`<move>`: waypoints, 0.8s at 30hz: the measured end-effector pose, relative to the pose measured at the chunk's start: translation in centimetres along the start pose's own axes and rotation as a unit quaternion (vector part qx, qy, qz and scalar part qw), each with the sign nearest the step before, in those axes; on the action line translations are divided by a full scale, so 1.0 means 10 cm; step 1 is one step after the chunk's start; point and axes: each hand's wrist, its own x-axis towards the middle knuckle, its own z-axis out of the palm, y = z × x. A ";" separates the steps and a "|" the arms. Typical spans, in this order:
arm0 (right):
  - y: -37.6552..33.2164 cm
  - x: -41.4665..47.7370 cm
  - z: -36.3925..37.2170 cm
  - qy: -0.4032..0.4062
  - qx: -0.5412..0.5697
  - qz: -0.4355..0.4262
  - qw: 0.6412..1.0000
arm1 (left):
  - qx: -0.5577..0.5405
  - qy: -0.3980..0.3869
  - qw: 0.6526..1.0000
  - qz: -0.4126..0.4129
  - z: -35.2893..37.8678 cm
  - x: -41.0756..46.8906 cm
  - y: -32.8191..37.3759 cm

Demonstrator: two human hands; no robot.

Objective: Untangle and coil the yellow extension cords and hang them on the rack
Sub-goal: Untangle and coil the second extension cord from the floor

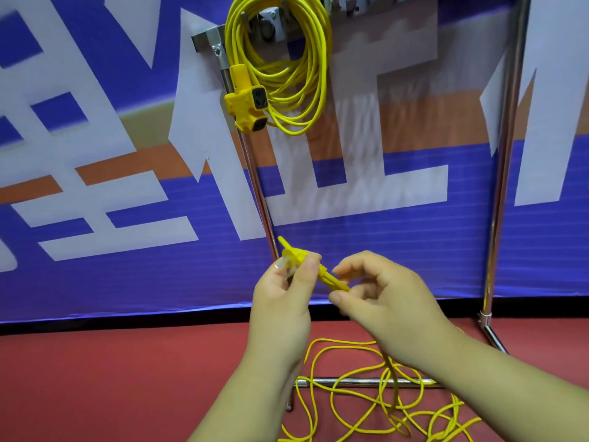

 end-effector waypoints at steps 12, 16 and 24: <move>0.12 -0.03 0.01 -0.197 0.071 0.096 0.973 | -0.278 0.049 0.952 -0.115 -0.26 0.19 0.15; 0.13 -0.06 0.06 -0.211 0.016 0.111 0.971 | -0.338 0.044 0.930 -0.137 -0.44 0.27 0.16; 0.27 -0.07 0.13 -0.148 -0.090 0.088 0.981 | -0.328 -0.012 0.922 -0.206 -0.85 0.39 0.02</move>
